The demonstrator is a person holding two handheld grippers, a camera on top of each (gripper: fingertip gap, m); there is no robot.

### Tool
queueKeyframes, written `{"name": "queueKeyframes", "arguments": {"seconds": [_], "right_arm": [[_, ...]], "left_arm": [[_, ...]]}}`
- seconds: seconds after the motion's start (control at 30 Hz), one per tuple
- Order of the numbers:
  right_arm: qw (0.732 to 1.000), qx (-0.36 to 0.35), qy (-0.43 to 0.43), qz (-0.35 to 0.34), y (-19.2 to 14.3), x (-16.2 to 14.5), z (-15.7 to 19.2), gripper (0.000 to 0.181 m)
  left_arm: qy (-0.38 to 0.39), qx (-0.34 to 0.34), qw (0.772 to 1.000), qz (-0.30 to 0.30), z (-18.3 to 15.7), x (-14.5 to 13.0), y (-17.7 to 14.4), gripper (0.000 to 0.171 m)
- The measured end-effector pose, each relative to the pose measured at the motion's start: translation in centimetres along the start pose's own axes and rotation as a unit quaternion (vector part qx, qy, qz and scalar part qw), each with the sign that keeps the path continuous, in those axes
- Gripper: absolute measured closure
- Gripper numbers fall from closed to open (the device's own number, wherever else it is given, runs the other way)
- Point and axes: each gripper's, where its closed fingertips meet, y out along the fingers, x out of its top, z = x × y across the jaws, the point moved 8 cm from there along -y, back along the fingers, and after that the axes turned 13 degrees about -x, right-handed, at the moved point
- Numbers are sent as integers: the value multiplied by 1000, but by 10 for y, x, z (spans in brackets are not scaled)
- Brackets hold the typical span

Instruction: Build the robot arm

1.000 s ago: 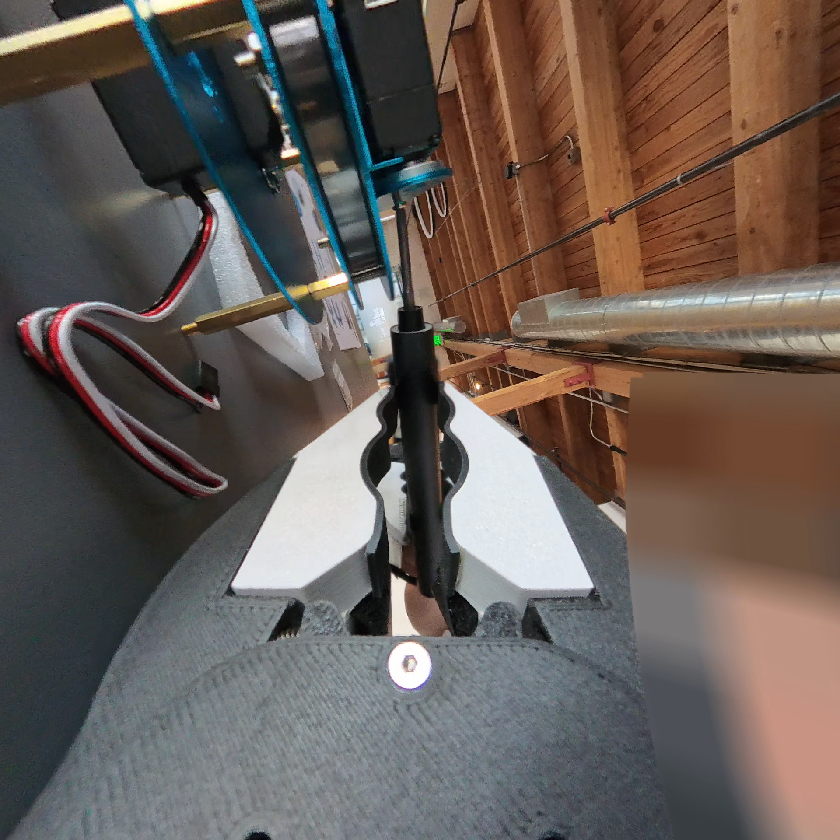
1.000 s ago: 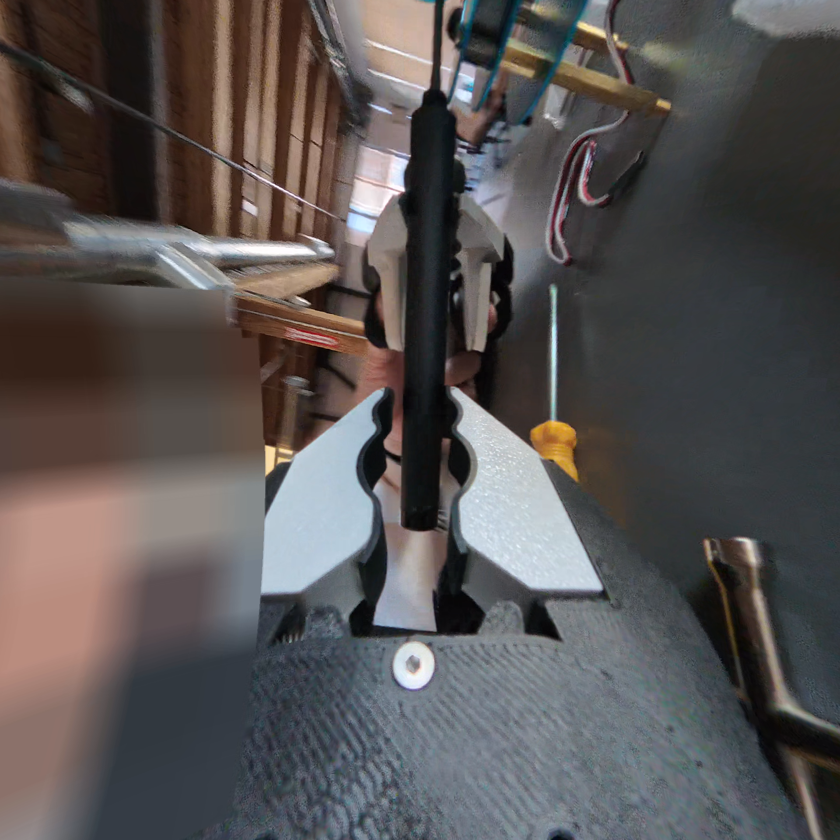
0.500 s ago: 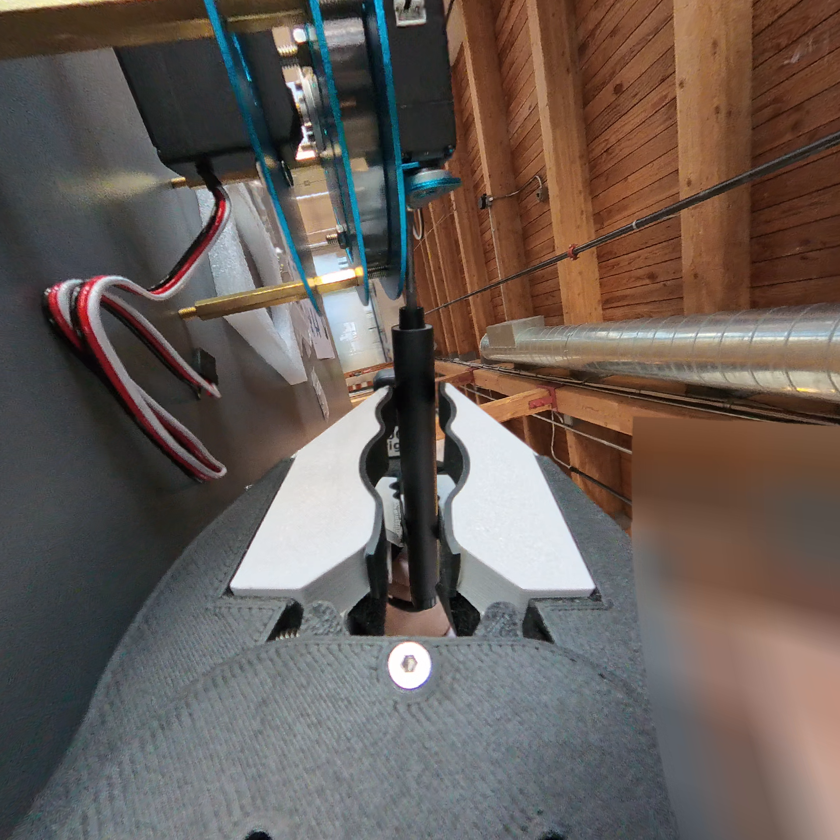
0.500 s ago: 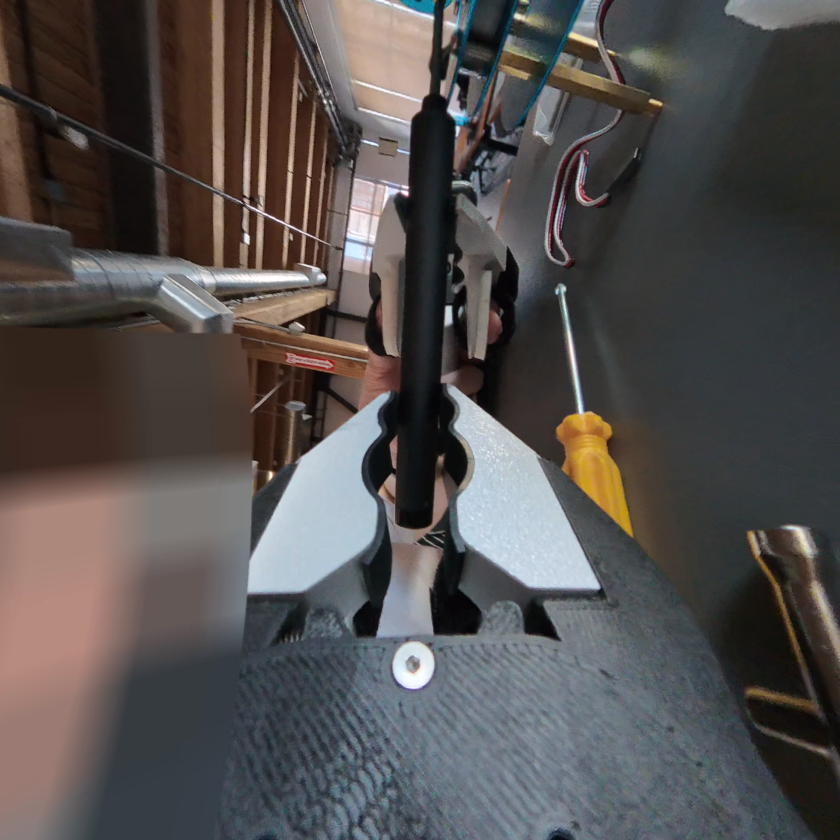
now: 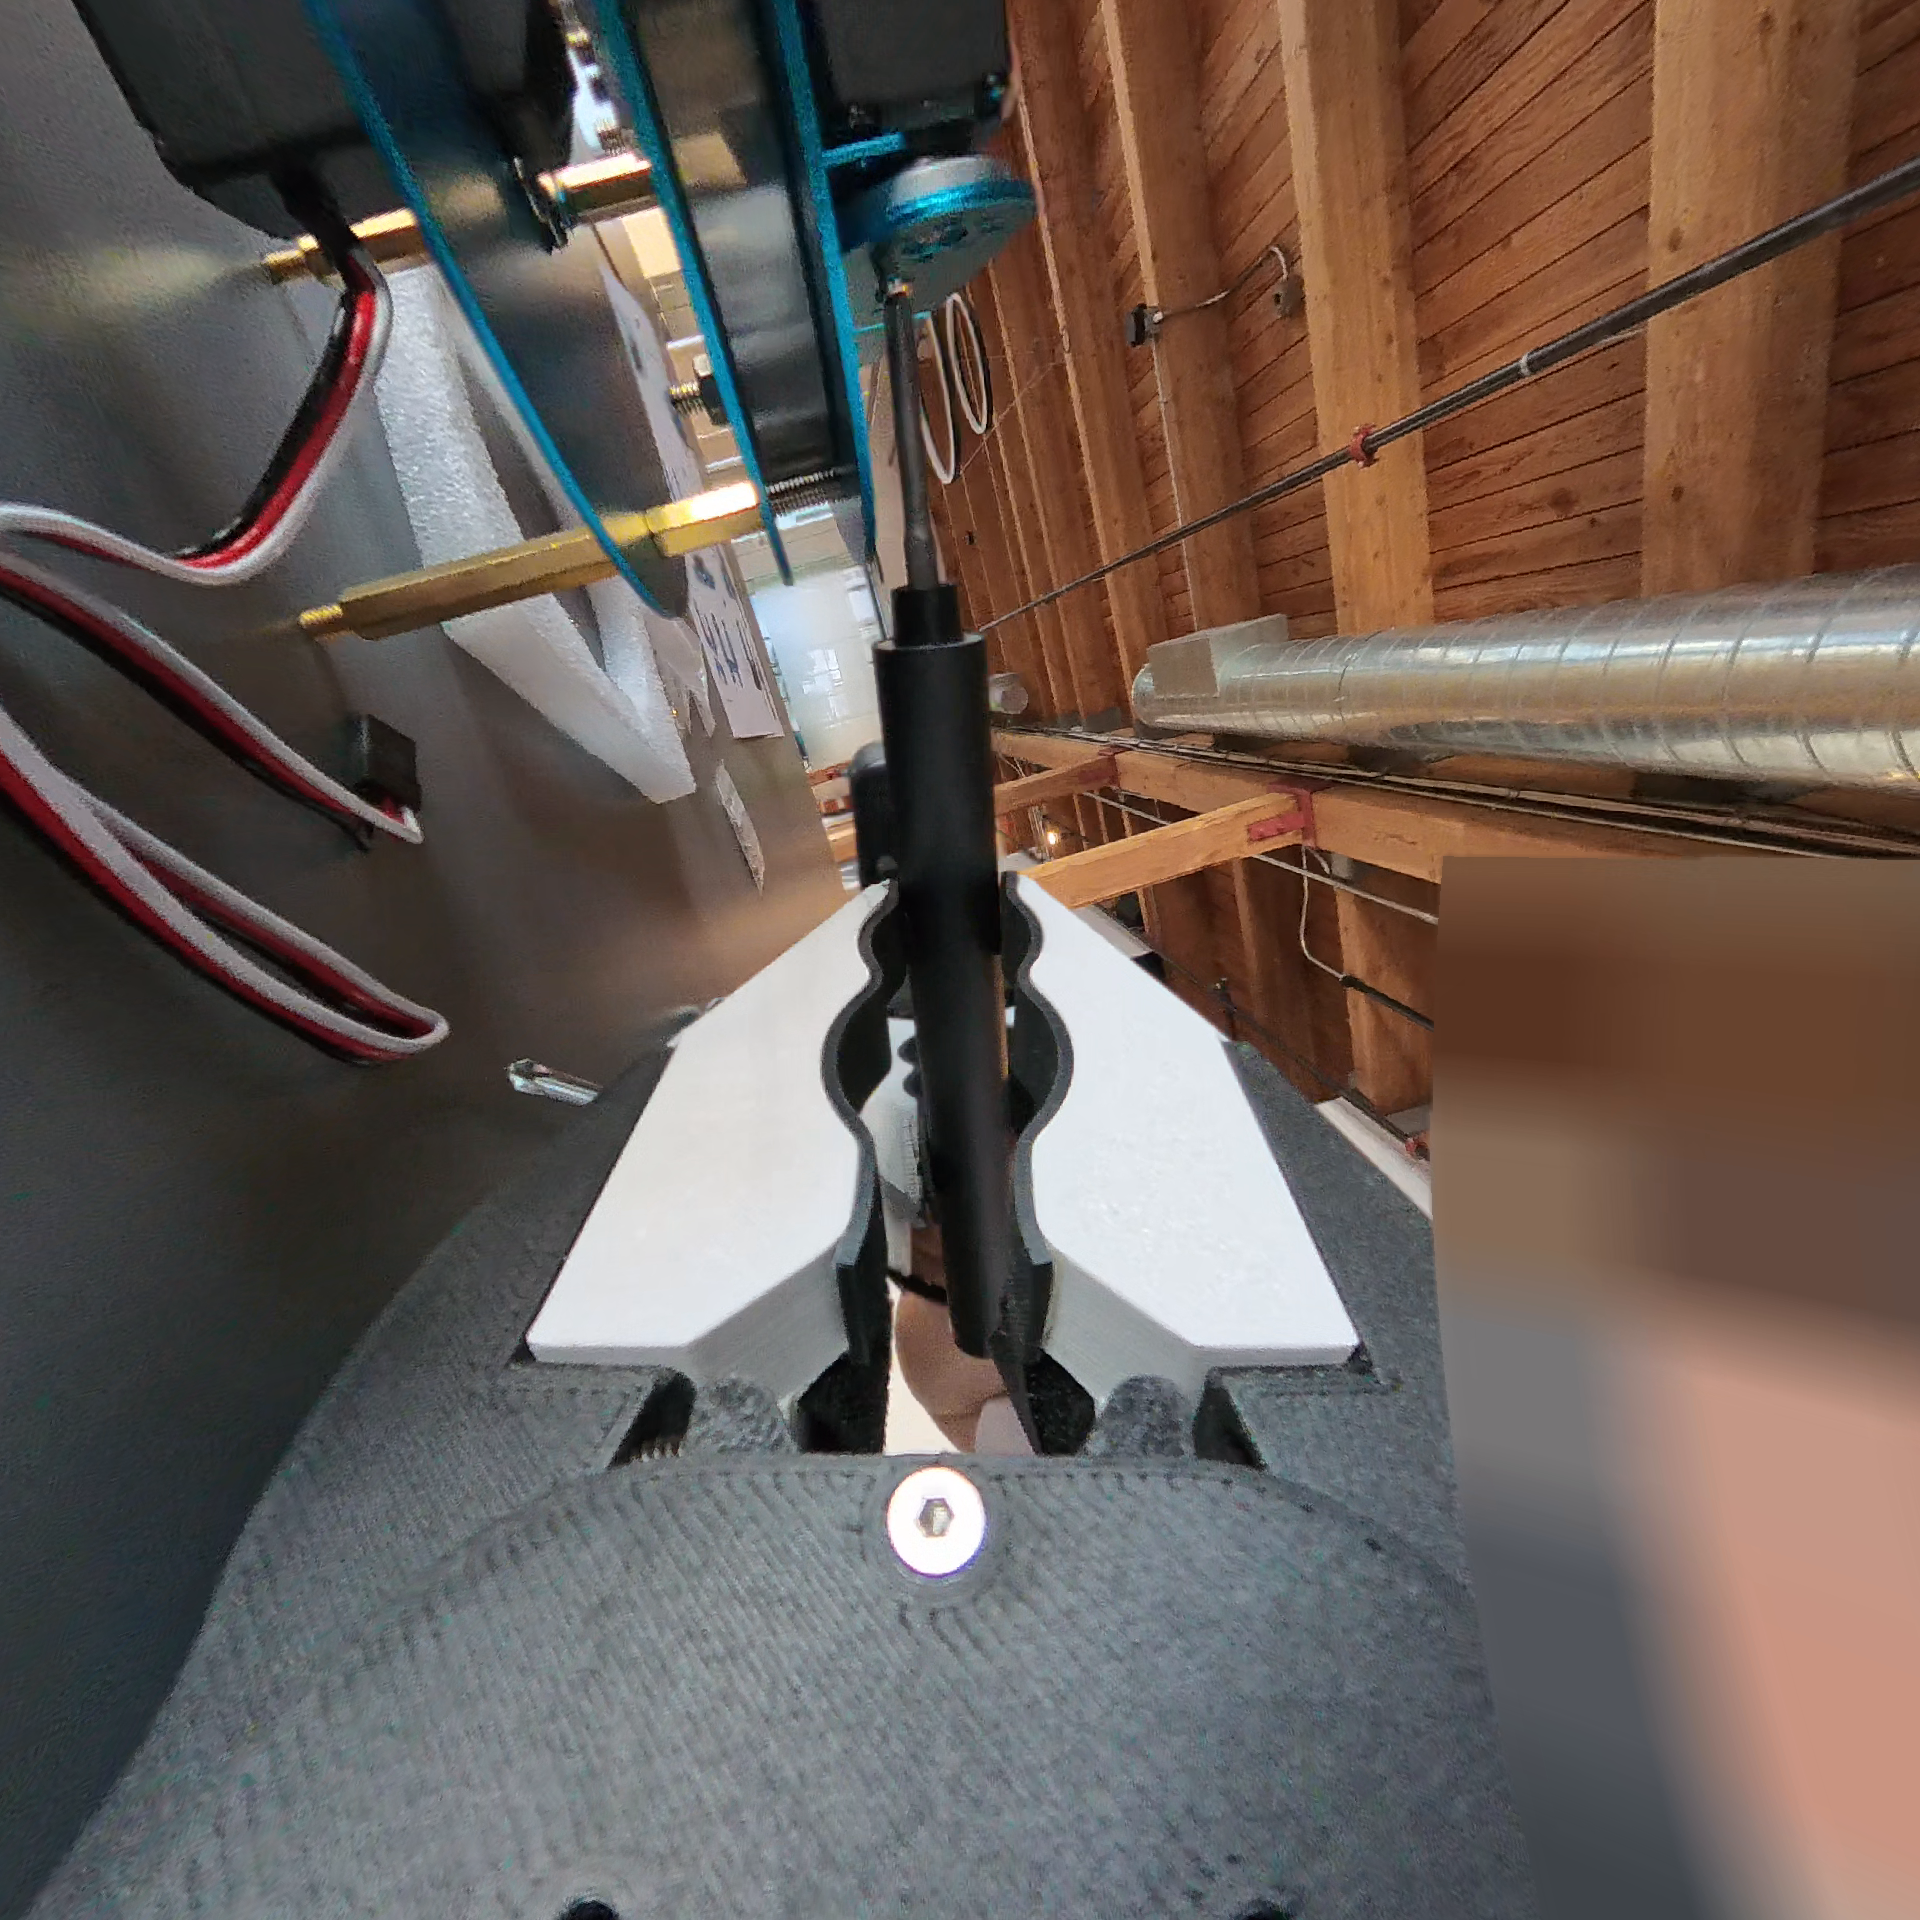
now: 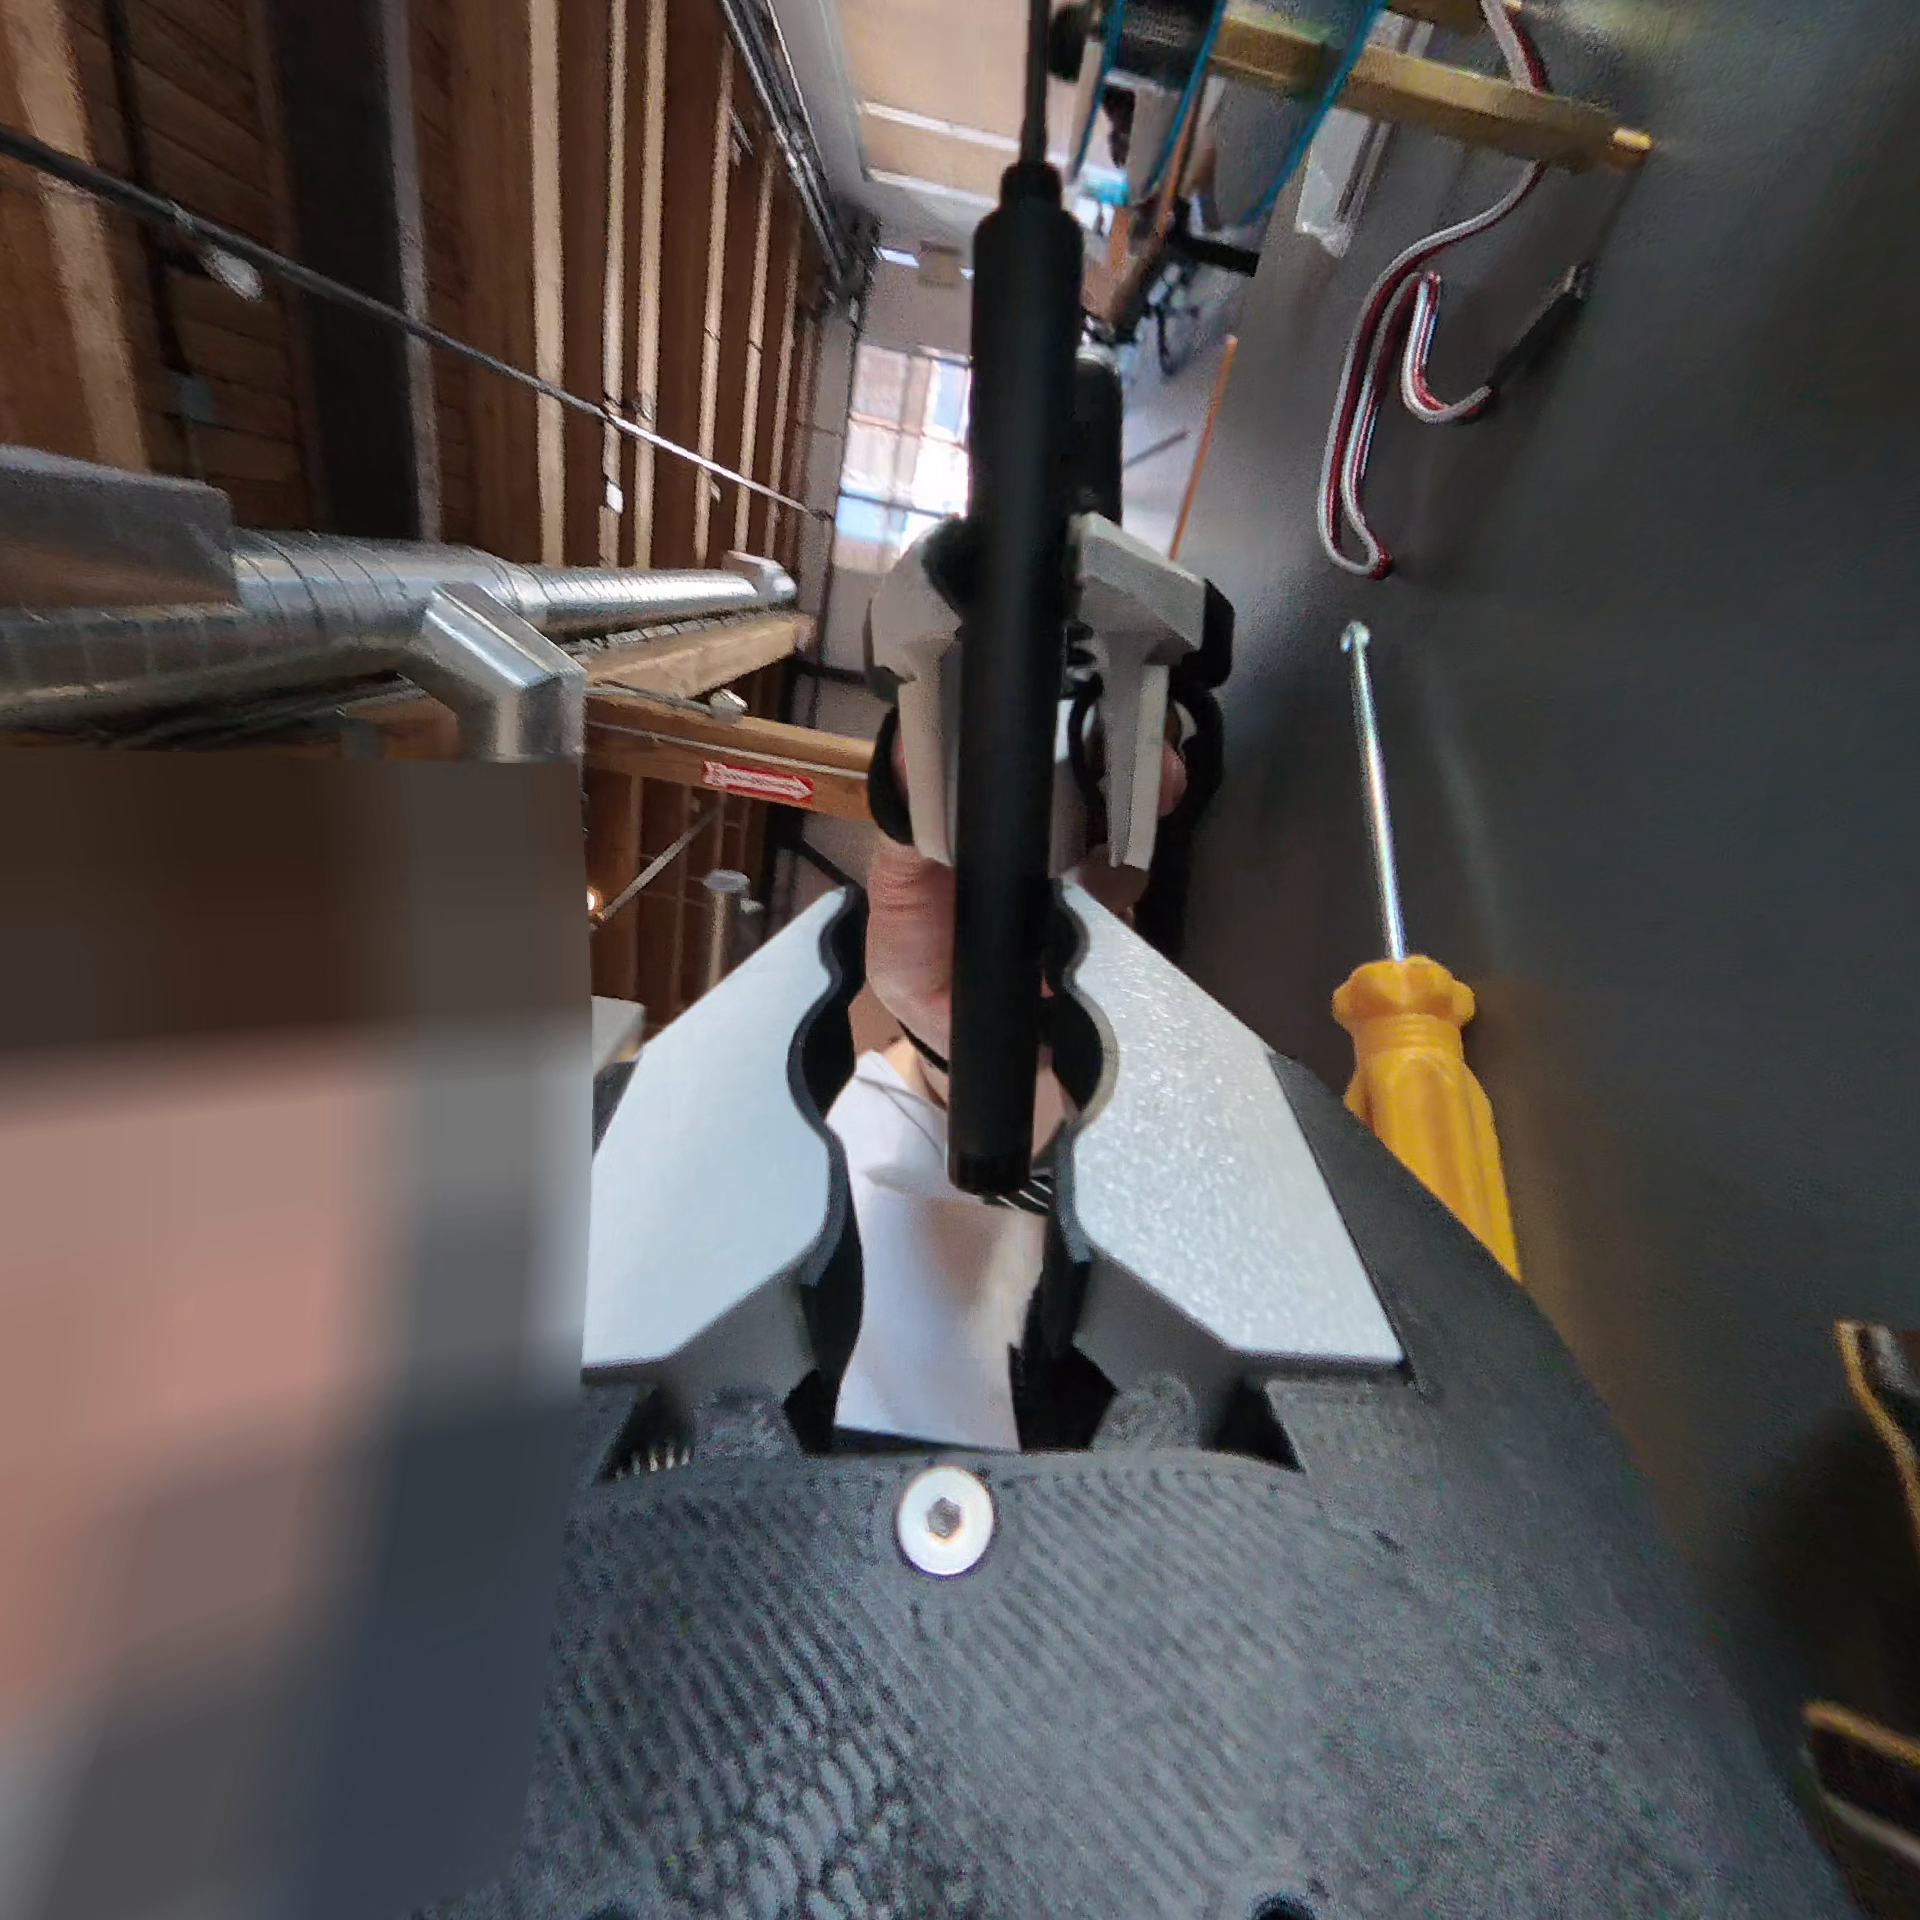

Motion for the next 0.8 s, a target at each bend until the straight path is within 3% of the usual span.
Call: {"name": "queueKeyframes", "arguments": {"seconds": [0.17,0.3,0.47,0.8], "right_arm": [[989,-106,-99,17,-10,9,9,145],[987,-114,-101,44,-3,3,10,143],[994,-80,-67,42,8,-4,3,164],[992,99,83,3,13,-8,-2,161]], "left_arm": [[-11,-2,1000,1,2,1,0,156],[-20,-7,1000,4,2,1,0,156],[-28,-10,1000,-1,2,2,-1,156],[-53,-59,997,-16,1,3,-3,156]]}}
